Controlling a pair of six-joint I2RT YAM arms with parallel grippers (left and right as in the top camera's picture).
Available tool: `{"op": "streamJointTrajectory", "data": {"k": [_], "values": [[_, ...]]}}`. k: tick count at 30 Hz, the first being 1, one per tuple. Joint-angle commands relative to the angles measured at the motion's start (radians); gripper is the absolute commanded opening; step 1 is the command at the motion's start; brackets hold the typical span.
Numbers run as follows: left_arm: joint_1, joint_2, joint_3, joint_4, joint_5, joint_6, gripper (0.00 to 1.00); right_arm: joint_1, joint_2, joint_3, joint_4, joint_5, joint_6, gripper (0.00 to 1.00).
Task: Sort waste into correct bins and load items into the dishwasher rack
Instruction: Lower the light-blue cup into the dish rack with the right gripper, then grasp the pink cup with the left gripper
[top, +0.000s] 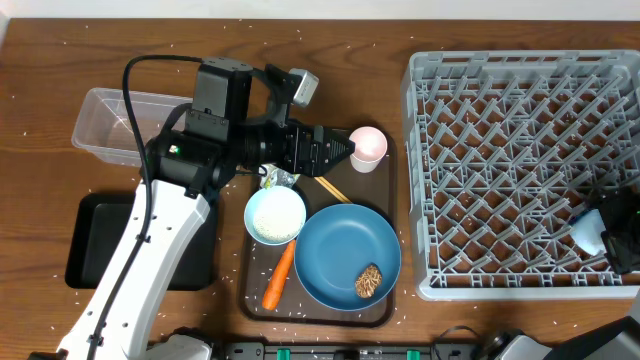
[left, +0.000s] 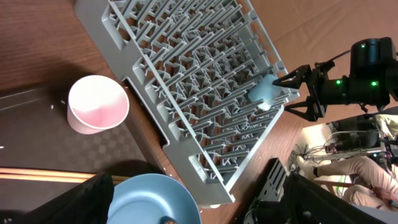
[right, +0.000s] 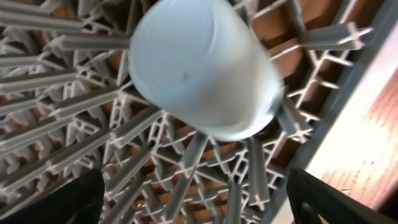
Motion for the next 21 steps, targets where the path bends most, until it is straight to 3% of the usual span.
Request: {"op": "streamJointTrajectory", "data": {"k": [1, 6, 9, 15, 21], "values": [[-0.008, -0.011, 0.018, -0.013, -0.105, 0.011, 0.88, -0.002, -0.019, 0.046, 0.000, -0.140, -0.050, 0.84], [-0.064, 0.003, 0.011, -0.022, -0.462, 0.011, 0.88, 0.061, -0.107, 0.058, 0.024, -0.401, -0.193, 0.82], [-0.099, 0.048, 0.011, -0.005, -0.578, 0.011, 0.88, 0.149, -0.165, 0.058, 0.041, -0.454, -0.262, 0.83], [-0.134, 0.217, 0.011, 0.134, -0.653, 0.011, 0.88, 0.368, -0.220, 0.057, 0.055, -0.363, -0.237, 0.84], [-0.139, 0.412, 0.011, 0.308, -0.623, 0.010, 0.82, 0.443, -0.217, 0.057, 0.048, -0.312, -0.214, 0.86]]}}
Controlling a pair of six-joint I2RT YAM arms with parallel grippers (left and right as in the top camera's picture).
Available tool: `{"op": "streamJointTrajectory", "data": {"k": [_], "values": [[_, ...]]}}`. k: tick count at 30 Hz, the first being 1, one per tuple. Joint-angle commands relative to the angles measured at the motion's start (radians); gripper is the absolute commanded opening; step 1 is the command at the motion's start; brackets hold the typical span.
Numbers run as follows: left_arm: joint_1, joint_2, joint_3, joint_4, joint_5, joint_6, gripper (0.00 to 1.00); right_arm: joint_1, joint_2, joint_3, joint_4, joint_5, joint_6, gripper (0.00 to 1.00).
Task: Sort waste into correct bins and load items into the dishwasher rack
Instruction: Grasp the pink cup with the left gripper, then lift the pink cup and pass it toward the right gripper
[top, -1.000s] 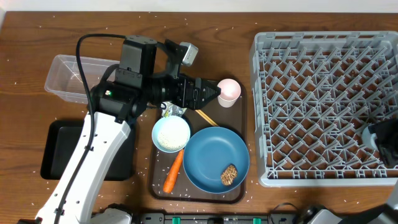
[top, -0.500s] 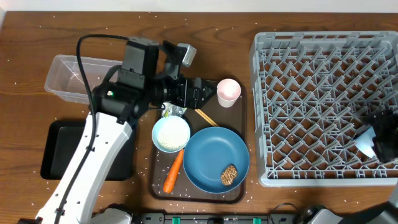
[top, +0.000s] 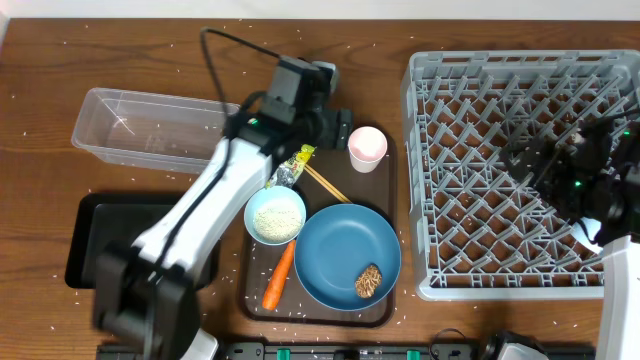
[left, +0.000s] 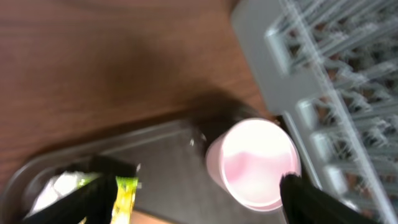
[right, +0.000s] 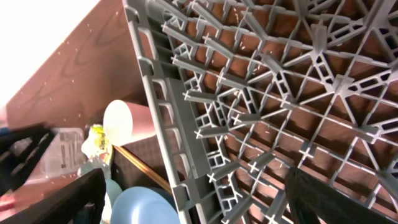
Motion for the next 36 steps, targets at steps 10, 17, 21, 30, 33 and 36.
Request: {"op": "streamJointTrajectory", "data": {"k": [10, 17, 21, 30, 33, 36], "values": [[-0.063, 0.218, 0.011, 0.061, -0.001, 0.011, 0.63, 0.019, 0.000, 0.014, -0.021, 0.072, 0.010, 0.88], [-0.080, 0.236, 0.011, 0.054, -0.012, 0.011, 0.24, 0.019, 0.000, 0.014, -0.026, 0.090, 0.011, 0.88], [-0.076, 0.227, 0.012, 0.042, -0.011, 0.011, 0.06, 0.019, 0.000, 0.014, -0.030, 0.091, 0.010, 0.88], [-0.004, -0.004, 0.017, -0.190, 0.219, 0.031, 0.06, 0.026, 0.002, 0.013, -0.063, -0.001, -0.183, 0.91], [0.055, -0.100, 0.017, -0.263, 0.468, 0.140, 0.06, 0.045, 0.002, 0.013, -0.066, -0.209, -0.344, 0.91], [0.121, -0.189, 0.017, -0.314, 0.706, 0.238, 0.06, 0.081, 0.002, 0.013, -0.050, -0.390, -0.399, 0.90]]}}
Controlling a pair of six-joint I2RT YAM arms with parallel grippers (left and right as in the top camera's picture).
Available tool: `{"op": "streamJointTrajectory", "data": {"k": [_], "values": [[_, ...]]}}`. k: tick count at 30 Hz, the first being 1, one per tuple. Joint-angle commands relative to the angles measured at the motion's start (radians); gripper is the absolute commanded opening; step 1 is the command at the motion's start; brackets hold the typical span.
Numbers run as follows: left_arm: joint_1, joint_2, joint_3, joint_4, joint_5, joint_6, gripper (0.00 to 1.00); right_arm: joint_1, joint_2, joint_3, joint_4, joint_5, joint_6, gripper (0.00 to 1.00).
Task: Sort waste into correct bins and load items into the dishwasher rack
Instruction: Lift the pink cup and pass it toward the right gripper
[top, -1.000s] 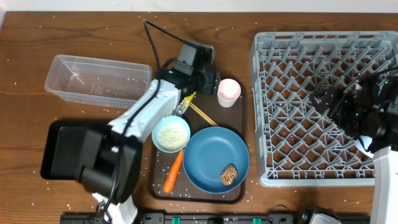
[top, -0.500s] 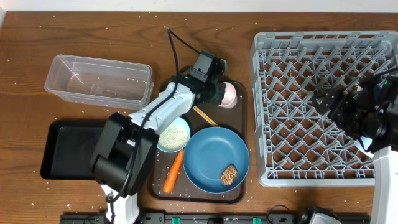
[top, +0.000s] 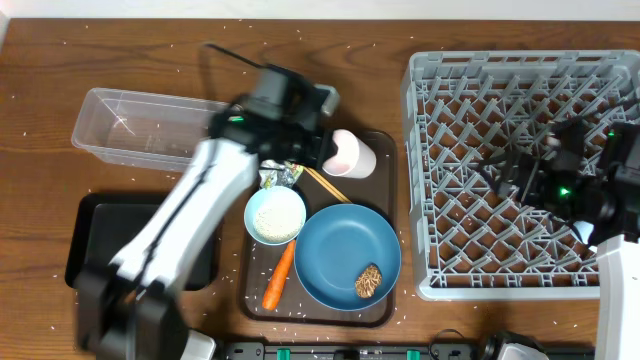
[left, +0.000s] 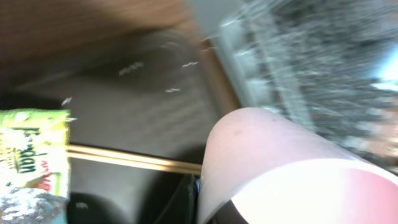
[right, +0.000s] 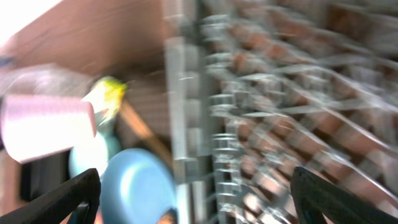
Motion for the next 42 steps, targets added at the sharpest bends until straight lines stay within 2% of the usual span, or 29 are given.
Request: {"op": "streamJointTrajectory", "data": {"k": [1, 8, 16, 25, 34, 40, 42], "values": [[0.065, -0.087, 0.016, -0.037, 0.368, 0.148, 0.06, 0.050, 0.001, 0.013, 0.024, -0.290, -0.143, 0.89], [0.129, -0.187, 0.016, -0.046, 0.658, 0.176, 0.06, 0.187, 0.001, 0.013, 0.224, -0.608, -0.142, 0.89], [0.129, -0.215, 0.016, -0.045, 0.838, 0.171, 0.06, 0.386, 0.001, 0.013, 0.384, -0.653, -0.155, 0.90], [0.129, -0.215, 0.016, -0.045, 0.885, 0.164, 0.06, 0.587, 0.001, 0.013, 0.458, -0.675, -0.279, 0.90], [0.129, -0.215, 0.016, -0.046, 0.892, 0.160, 0.06, 0.607, 0.001, 0.013, 0.532, -0.674, -0.256, 0.86], [0.129, -0.215, 0.016, -0.046, 0.892, 0.160, 0.06, 0.607, 0.001, 0.013, 0.592, -0.672, -0.212, 0.76], [0.129, -0.215, 0.016, -0.046, 0.892, 0.160, 0.06, 0.607, 0.001, 0.013, 0.594, -0.671, -0.208, 0.70]]}}
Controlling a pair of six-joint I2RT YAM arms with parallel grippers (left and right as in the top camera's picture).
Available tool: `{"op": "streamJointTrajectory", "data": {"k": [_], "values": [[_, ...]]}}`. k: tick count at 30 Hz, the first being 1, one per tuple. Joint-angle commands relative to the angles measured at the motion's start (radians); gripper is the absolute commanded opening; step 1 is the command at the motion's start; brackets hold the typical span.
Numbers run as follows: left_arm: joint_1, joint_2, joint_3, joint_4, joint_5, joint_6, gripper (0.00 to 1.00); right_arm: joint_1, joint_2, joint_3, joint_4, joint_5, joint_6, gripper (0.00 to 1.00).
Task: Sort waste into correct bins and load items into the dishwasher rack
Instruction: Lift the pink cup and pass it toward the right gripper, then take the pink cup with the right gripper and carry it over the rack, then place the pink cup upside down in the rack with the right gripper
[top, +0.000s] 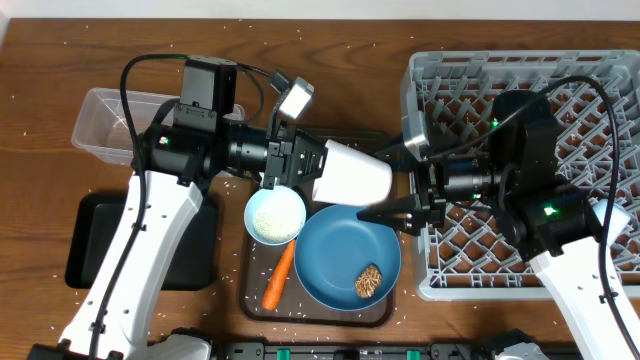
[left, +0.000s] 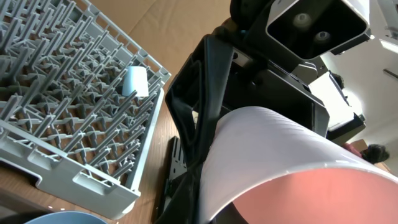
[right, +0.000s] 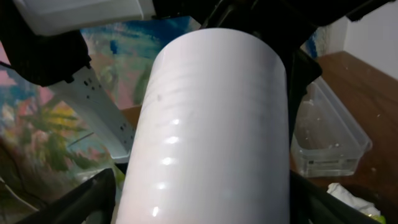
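Note:
The pale pink cup (top: 352, 173) lies on its side in the air over the brown tray (top: 383, 303). My left gripper (top: 318, 170) is shut on its mouth end, whose rim fills the left wrist view (left: 280, 162). From the rack side, my right gripper (top: 392, 182) stands open with a finger on each side of the cup's base. In the right wrist view the cup (right: 211, 124) fills the space between those fingers. A small pale blue cup (left: 134, 81) lies in the grey dishwasher rack (top: 520, 70).
On the tray sit a white bowl of rice (top: 275, 215), a blue plate (top: 335, 250) with a brown scrap (top: 369, 281), and a carrot (top: 279, 277). A clear bin (top: 105, 125) and a black bin (top: 95, 250) stand on the left.
The left gripper held the pink cup tilted low over the tray's back; now the cup is higher and sideways. The right gripper has moved from over the rack to the cup's base, open.
First the pink cup stood upright on the tray with the left gripper beside it, while the right gripper was by the pale blue cup in the rack's corner. Then the right gripper was over the rack. Later the left held the cup tilted; now both grippers meet at it.

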Motion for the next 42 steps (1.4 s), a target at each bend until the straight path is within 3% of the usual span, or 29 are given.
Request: {"op": "streamJointTrajectory", "data": {"k": [1, 4, 7, 9, 13, 21, 26, 32, 35, 42], "values": [[-0.001, -0.017, 0.016, -0.002, 0.023, 0.006, 0.06, 0.008, 0.000, 0.013, 0.002, -0.020, 0.021, 0.67], [-0.001, -0.017, 0.016, -0.002, 0.023, 0.006, 0.07, 0.007, 0.000, 0.013, 0.002, -0.011, 0.035, 0.65], [-0.001, -0.017, 0.016, -0.002, 0.019, 0.006, 0.17, 0.006, -0.002, 0.013, -0.002, 0.023, 0.035, 0.59], [-0.001, -0.017, 0.016, -0.002, 0.018, 0.006, 0.40, -0.003, -0.006, 0.013, -0.002, 0.070, 0.056, 0.56], [-0.001, -0.017, 0.016, 0.006, -0.054, 0.006, 0.65, -0.048, -0.029, 0.013, -0.023, 0.167, 0.093, 0.55], [0.046, -0.017, 0.016, 0.020, -0.327, -0.089, 0.68, -0.246, -0.128, 0.013, -0.249, 0.474, 0.160, 0.53], [0.064, -0.017, 0.016, 0.020, -0.330, -0.089, 0.69, -0.443, -0.181, 0.013, -0.423, 0.814, 0.274, 0.55], [0.064, -0.017, 0.016, 0.020, -0.330, -0.088, 0.68, -0.681, -0.169, 0.013, -0.572, 1.065, 0.455, 0.57], [0.064, -0.017, 0.016, 0.020, -0.331, -0.088, 0.68, -0.780, -0.140, 0.013, -0.630, 1.113, 0.518, 0.57], [0.064, -0.017, 0.016, 0.020, -0.331, -0.088, 0.68, -0.893, -0.017, 0.013, -0.686, 1.106, 0.517, 0.56]]}}
